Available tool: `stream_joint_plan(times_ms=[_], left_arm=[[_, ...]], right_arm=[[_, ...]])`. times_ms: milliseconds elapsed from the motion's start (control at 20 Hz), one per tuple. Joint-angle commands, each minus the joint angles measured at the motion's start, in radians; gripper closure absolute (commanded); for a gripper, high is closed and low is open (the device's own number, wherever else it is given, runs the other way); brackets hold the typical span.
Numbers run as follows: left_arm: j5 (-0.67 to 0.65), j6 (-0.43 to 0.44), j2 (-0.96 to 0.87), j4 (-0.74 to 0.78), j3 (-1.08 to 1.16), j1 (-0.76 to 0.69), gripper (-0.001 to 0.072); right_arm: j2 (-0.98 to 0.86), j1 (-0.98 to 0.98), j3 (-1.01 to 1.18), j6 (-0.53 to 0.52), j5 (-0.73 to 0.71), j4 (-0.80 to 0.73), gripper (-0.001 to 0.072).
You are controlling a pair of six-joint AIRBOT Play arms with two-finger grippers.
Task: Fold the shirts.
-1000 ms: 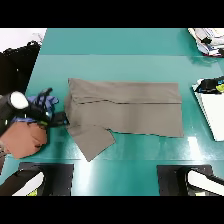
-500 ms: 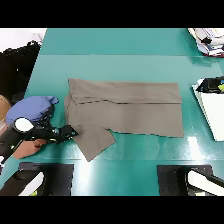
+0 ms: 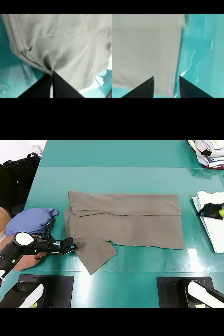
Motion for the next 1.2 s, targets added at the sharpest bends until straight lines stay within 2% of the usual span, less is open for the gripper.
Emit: stream_joint_plan(times_ms=[0,50,100,150,250,400,500,550,600,650,700,800,950,1150], left_arm=[[-0.016,0.029,0.001,-0.011,-0.001,0.000,0.0682],[-0.013,0.030,0.001,-0.021,-0.001,0.000,0.0681],[-0.009,0.032,0.001,-0.027,-0.001,0.000,0.0681],[-0.007,0.043,0.001,-0.034,-0.001,0.000,0.0682],[-0.007,0.049,0.001,-0.036,-0.001,0.000,0.0682],[-0.007,0.049,0.001,-0.035,-0.001,0.000,0.0682],[-0.006,0.049,0.001,-0.035,-0.001,0.000,0.0682],[-0.003,0.052,0.001,-0.034,-0.001,0.000,0.0682],[0.001,0.055,0.001,-0.032,0.001,0.000,0.0682],[0.001,0.054,0.001,-0.017,0.013,0.000,0.0683],[-0.003,0.052,0.001,0.004,0.034,0.000,0.0683],[-0.032,0.044,0.001,0.051,0.107,0.000,0.0684],[-0.122,0.003,0.027,0.158,0.225,0.000,0.0684],[-0.298,-0.104,0.211,0.318,0.274,0.000,0.0684]], right_arm=[[0.084,-0.139,-0.249,0.000,-0.002,-0.003,0.0256],[0.096,-0.192,-0.331,0.000,-0.003,0.000,0.0188],[0.095,-0.237,-0.398,0.000,-0.008,0.017,0.0190],[0.088,-0.281,-0.460,-0.006,-0.021,0.047,0.0202],[0.059,-0.333,-0.548,-0.051,-0.062,0.136,0.0278],[0.004,-0.336,-0.606,-0.092,-0.131,0.249,0.0285],[-0.025,-0.301,-0.608,-0.093,-0.171,0.269,0.0287],[-0.032,-0.280,-0.607,-0.093,-0.191,0.277,0.0331],[-0.029,-0.259,-0.606,-0.093,-0.208,0.277,0.0439],[-0.015,-0.233,-0.606,-0.093,-0.227,0.275,0.0518],[0.008,-0.212,-0.606,-0.099,-0.240,0.273,0.0563],[0.064,-0.190,-0.604,-0.111,-0.242,0.260,0.0697],[0.174,-0.179,-0.570,-0.110,-0.161,0.175,0.0698],[0.340,-0.179,-0.497,-0.105,-0.031,0.106,0.0698]])
